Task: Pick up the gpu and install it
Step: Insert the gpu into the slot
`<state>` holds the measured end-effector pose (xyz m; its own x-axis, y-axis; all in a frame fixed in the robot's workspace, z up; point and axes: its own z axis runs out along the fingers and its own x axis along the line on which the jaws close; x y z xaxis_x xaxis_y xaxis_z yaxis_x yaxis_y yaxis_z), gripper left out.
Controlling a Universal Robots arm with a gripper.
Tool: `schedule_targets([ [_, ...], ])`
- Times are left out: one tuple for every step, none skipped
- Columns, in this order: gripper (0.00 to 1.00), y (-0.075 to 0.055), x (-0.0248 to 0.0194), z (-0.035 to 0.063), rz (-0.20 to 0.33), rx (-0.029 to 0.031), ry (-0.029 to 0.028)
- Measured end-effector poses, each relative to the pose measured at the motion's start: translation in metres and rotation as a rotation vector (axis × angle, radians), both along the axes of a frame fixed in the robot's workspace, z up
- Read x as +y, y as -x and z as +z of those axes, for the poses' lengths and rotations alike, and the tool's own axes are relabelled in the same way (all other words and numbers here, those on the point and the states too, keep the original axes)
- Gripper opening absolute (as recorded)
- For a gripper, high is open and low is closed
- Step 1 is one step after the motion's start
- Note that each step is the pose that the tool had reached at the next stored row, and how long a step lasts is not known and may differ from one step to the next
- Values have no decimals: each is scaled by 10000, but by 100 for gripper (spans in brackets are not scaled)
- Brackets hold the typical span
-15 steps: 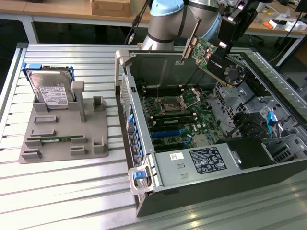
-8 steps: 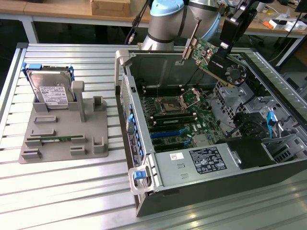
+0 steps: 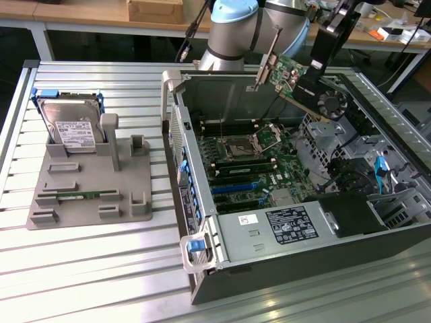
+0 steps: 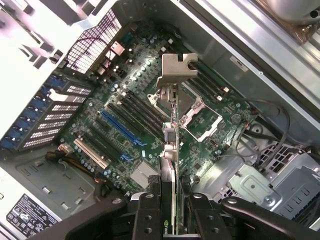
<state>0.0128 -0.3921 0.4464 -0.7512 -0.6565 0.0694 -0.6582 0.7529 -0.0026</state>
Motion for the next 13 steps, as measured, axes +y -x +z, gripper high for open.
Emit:
schedule_targets([
  [25, -1, 0, 0, 40, 0, -1],
  [25, -2, 0, 0, 101, 0, 0],
  [25, -4, 0, 0, 158, 0, 0],
  [25, -5, 0, -1, 246, 0, -1],
  [25, -5, 0, -1, 298, 0, 0],
  [25, -6, 0, -1, 396, 0, 0],
  [25, -6, 0, -1, 472, 0, 0],
  [25, -5, 0, -1, 556, 0, 0],
  [25, -5, 0, -1, 618, 0, 0],
  [25, -5, 0, -2, 690, 0, 0],
  [25, -5, 0, -2, 748, 0, 0],
  [25, -5, 0, -2, 794, 0, 0],
  [25, -5, 0, -2, 825, 0, 0],
])
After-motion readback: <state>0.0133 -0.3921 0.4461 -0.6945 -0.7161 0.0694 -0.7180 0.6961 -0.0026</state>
